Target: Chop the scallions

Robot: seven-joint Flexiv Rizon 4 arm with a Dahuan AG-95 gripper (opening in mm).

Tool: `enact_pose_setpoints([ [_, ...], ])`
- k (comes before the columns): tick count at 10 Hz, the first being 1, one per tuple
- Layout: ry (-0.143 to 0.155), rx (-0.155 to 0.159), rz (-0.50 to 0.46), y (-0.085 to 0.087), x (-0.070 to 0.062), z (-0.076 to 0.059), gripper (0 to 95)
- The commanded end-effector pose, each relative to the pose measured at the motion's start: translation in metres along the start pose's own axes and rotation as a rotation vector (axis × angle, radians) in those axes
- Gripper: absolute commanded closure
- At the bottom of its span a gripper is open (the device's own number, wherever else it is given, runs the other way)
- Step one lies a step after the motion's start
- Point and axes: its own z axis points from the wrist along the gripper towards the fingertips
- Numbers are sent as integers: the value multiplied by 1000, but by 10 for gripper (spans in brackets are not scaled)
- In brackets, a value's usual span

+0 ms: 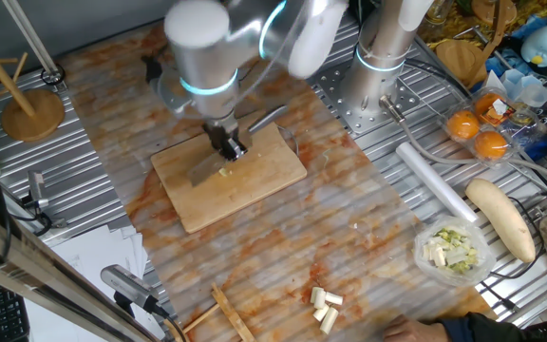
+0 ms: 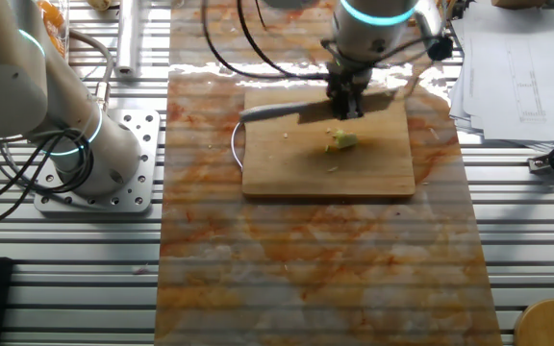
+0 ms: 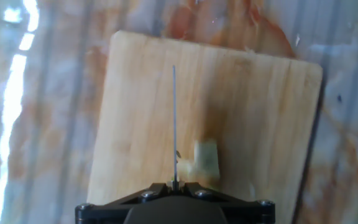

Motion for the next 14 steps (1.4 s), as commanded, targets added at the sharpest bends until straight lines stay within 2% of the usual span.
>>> enact_pose_setpoints([
  [1,9,7,-115,0,-7,10,950],
  [2,4,8,-165,-5,-9,21,950],
  [4,0,11,-257,-10,-12,28,950],
  [7,24,12,-470,-11,-17,25,950],
  [11,9,9,-715,-15,-10,18,950],
  [12,0,18,-758,-18,-7,16,950],
  [13,-13,33,-846,-19,-6,15,950],
  [14,-11,42,-932,-19,-6,15,950],
])
